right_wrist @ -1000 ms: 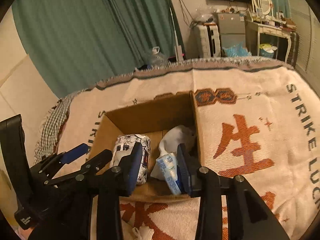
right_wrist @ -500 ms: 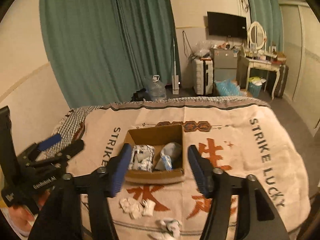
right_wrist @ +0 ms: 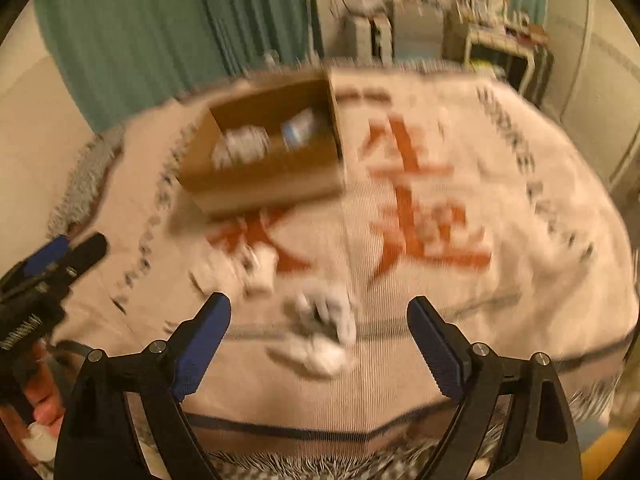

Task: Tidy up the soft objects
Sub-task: 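Lower both held items into the box and open both grippers, then grasp the white plush toy with the left gripper while the right grasps a white cloth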

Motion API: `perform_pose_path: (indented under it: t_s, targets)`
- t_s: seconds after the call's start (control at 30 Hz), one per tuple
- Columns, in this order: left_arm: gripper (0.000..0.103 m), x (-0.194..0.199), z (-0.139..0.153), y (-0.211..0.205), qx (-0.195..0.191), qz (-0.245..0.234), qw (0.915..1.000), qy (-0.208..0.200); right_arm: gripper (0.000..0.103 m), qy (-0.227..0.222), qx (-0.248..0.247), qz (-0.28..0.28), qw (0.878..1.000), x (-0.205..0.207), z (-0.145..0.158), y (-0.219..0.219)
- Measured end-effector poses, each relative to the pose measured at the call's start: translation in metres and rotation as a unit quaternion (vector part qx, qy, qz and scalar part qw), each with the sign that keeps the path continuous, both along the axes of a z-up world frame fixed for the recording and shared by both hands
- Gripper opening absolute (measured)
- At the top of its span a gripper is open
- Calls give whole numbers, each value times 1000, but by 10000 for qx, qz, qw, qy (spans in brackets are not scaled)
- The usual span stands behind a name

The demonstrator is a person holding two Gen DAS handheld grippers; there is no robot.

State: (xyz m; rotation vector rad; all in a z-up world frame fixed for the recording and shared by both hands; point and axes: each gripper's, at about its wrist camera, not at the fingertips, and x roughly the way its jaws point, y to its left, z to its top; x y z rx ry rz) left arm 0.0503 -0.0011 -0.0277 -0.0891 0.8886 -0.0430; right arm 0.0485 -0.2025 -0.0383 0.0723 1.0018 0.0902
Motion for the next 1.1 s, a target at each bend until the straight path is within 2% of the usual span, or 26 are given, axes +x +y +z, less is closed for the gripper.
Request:
perform_pose_path:
  t_s: [0.07,0.13,0.4,0.47,0.5,0.57,0.67,0.8,0.93,1.1]
  targets:
    - [91,2,-18,-2,150,67,9998,149,90,351,30,-170,9992,2,-31,-5]
    - [91,3,-32,-2,211,133,9993,290,90,627,259,-255,9974,5,-55,-9]
    - [91,10,-59,-8,213,75,9979,609,80,1302,586,-194,9896,18,-111,4]
    - [91,10,-64,-14,248,-17,9973,686,67,1307,446,-229,9902,20,-118,7]
    - [91,10,-66,-17,245,-63,9970,732,63,1309,407,-262,9902,20,-119,7]
    - [91,10,-68,-23,216,-146,9966,787,45,1324,415,-347,9897,19,-121,2]
    - [91,10,-69,-33,244,-214,9962,813,40,1317,700,-435,9879,14,-117,-9]
    - [91,9,-70,-53,255,-338,9952,887,38,1220,849,-361,9882,5,-105,-20]
    - [91,7,-73,-76,312,-577,9935,927,38,834,829,-313,9926,-3,-78,-37]
    - [91,6,-83,-109,288,-972,9897,1012,38,286,480,-493,9972,0,-48,-66]
